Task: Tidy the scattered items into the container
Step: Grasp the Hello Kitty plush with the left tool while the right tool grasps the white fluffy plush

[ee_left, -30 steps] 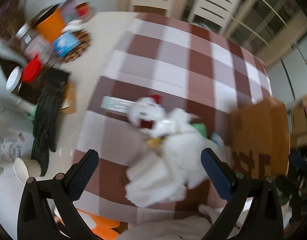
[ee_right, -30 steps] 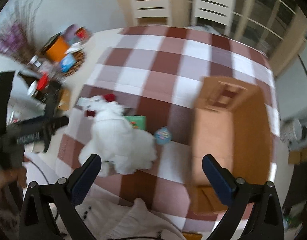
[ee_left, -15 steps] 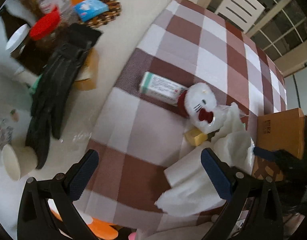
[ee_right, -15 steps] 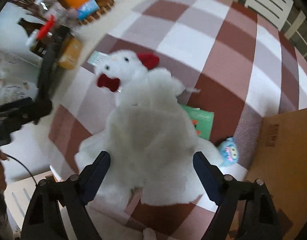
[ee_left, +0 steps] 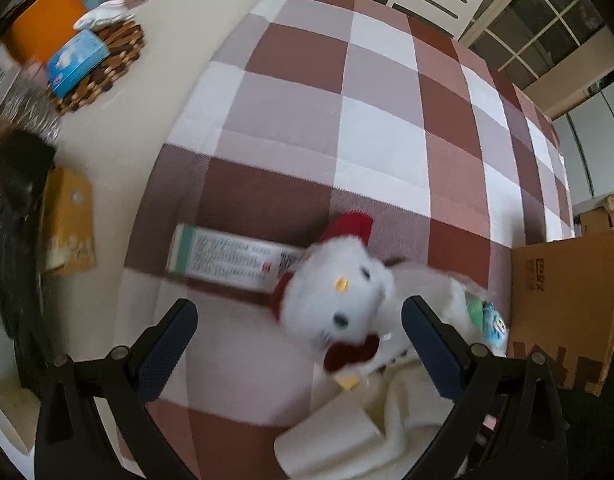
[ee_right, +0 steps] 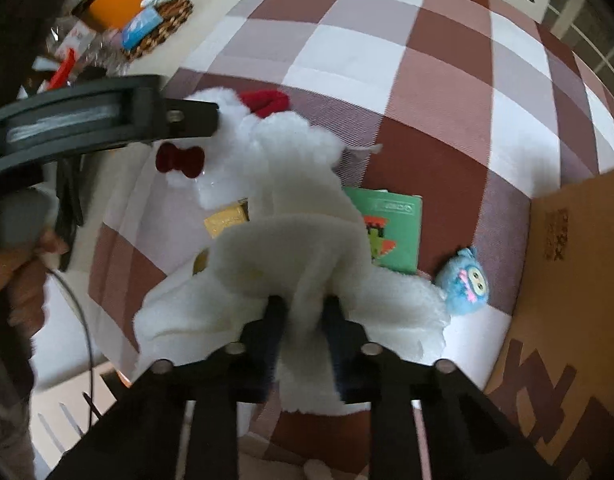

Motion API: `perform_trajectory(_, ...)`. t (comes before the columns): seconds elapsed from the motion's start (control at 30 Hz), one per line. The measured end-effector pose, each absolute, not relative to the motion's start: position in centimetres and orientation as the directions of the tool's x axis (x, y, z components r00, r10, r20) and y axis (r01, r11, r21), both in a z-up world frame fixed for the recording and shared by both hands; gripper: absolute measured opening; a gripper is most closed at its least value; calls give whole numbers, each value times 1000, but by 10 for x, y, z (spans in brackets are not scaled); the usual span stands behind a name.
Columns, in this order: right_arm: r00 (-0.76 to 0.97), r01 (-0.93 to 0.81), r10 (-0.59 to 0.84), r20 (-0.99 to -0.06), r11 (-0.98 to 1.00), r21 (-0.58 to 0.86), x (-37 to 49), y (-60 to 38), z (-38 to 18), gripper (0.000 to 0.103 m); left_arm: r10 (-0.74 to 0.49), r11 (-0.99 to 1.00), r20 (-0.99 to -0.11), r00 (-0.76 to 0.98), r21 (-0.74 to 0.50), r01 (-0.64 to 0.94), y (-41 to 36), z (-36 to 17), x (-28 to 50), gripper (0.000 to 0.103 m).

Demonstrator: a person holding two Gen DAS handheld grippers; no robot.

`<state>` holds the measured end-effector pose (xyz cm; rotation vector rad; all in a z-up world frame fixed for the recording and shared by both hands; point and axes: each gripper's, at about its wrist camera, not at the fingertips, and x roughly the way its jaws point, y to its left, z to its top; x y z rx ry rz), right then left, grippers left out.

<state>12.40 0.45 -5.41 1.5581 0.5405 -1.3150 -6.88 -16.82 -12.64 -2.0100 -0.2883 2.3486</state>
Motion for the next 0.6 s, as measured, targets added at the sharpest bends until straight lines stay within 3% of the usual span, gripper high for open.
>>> perform_trajectory(0.1,314,800,-287,-905,-433,415,115,19,-32,6,127,-987,-980,-155,-141,79,-163,-134,-77,103)
perform_trajectory(0.27,284,789,-359,-889,-439,430,98,35,0,6,114,-992,-985,-131,-121,44,-154,-147,-81,102)
perform_trajectory(0.4,304,806,-373,-877,-390,445,107,22,-6,6,105,-993,-987,-123,-112,47,-156,-154,-80,100)
perform_trajectory(0.47,357,806,-354,-865,-352,476,116,3,-20,11,101,-992,-987,-122,-109,60,-160,-155,-81,97)
perform_trajectory(0.5,368,805,-345,-864,-347,481,122,-4,-26,20,97,-993,-988,-124,-105,62,-161,-155,-81,97)
perform_trajectory(0.53,375,803,-335,-864,-348,484,126,-7,-30,36,93,-993,-988,-126,-102,60,-161,-154,-80,95)
perform_trajectory(0.6,341,823,-310,-887,-358,442,133,-15,-41,53,90,-995,-988,-125,-94,25,-163,-154,-79,92)
